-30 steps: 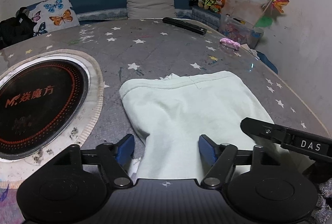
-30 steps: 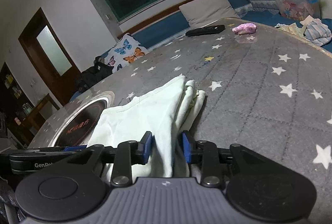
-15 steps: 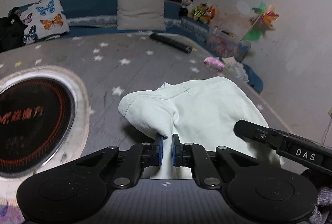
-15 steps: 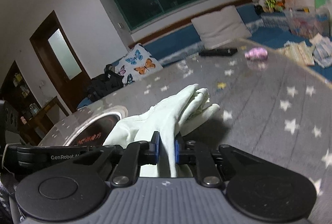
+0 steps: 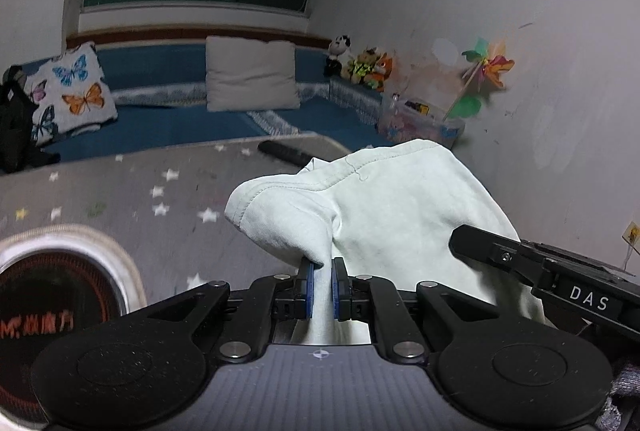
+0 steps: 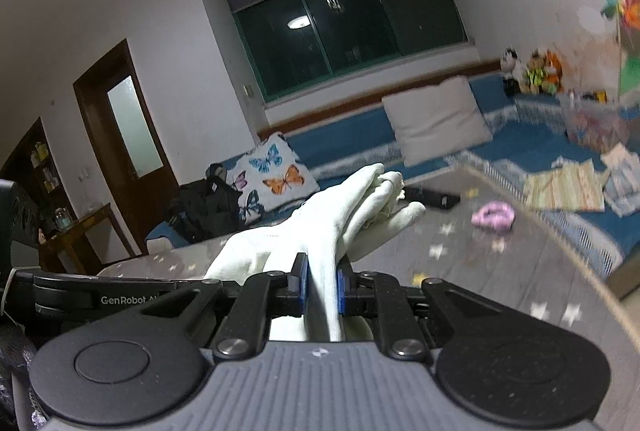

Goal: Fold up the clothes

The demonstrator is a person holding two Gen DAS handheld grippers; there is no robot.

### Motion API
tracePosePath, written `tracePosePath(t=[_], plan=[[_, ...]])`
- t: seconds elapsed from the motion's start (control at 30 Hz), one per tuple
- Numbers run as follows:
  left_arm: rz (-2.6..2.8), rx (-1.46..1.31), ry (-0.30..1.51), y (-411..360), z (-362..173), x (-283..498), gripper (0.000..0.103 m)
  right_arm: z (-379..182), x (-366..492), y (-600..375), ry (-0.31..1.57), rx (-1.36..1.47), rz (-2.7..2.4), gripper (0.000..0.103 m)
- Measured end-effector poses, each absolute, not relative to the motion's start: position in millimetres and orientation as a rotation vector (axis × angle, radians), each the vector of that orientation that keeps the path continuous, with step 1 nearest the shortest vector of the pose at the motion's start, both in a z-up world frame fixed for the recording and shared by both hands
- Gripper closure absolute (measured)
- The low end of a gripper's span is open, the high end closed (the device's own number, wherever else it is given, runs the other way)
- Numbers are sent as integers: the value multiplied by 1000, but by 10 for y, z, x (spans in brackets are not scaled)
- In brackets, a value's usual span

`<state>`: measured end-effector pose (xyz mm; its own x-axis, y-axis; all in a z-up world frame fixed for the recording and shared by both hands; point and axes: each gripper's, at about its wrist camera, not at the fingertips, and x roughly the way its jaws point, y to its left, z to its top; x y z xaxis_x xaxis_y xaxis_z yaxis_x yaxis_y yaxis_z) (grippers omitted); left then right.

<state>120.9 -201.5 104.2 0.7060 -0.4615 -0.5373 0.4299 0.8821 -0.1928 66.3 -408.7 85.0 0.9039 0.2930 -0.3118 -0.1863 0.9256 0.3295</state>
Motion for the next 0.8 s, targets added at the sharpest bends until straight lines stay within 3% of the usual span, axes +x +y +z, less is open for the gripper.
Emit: tracePosePath(t=[0.3, 0.8], plan=[[-493, -33, 624, -2205, 1036, 1414, 93, 1005, 800, -4216, 352, 256, 233, 91], [-474, -6, 728, -2340, 677, 1602, 93, 696, 985, -4329, 432, 298, 227, 91]])
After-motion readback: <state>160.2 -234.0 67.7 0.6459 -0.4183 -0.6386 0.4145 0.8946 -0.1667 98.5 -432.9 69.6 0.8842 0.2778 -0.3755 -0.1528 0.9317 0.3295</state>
